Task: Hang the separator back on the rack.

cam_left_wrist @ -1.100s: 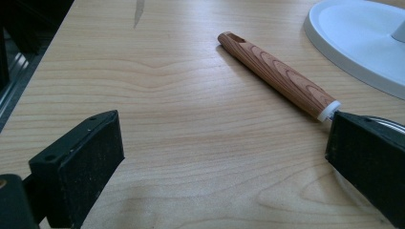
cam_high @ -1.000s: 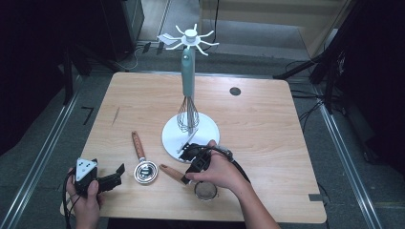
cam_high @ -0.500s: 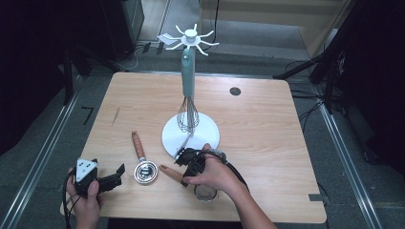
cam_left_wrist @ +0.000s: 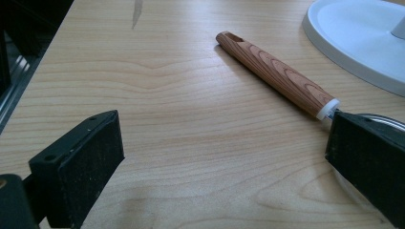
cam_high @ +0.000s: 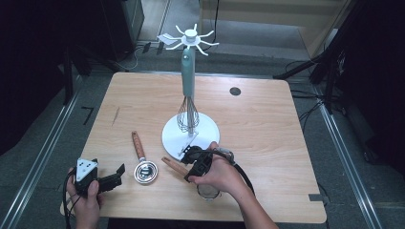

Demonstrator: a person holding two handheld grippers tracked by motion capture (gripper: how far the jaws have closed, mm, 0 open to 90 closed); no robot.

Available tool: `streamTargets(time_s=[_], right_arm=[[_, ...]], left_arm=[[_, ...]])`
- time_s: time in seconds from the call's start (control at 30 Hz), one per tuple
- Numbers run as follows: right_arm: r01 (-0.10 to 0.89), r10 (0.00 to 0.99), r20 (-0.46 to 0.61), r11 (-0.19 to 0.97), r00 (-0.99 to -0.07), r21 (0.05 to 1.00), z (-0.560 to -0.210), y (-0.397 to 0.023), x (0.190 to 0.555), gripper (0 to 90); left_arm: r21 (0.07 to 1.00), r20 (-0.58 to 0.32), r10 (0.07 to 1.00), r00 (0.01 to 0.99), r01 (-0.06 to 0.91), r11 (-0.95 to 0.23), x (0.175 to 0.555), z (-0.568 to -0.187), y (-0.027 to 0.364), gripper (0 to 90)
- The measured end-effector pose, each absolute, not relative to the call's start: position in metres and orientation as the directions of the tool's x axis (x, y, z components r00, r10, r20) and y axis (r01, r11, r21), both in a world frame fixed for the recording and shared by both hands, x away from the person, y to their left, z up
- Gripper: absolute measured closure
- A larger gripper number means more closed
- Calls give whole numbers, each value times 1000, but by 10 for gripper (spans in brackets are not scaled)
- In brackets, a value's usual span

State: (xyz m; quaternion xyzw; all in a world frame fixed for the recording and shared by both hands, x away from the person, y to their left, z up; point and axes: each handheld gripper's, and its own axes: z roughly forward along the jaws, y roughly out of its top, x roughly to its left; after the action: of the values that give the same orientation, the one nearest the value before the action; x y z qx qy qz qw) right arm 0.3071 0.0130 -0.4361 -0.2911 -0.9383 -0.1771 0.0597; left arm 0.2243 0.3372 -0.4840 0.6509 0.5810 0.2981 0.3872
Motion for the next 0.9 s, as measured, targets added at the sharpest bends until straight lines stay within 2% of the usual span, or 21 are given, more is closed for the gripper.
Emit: streamTargets(time_s=[0.5, 0.9], right_arm=[[633, 609, 190, 694, -770, 342, -431, -27, 314, 706], [646, 633, 178, 665, -754, 374, -427, -46, 317, 707]], left_arm=[[854, -60, 986, 153, 519, -29, 224, -484, 337, 0], [858, -66, 986, 156, 513, -23, 223, -484, 337, 0]])
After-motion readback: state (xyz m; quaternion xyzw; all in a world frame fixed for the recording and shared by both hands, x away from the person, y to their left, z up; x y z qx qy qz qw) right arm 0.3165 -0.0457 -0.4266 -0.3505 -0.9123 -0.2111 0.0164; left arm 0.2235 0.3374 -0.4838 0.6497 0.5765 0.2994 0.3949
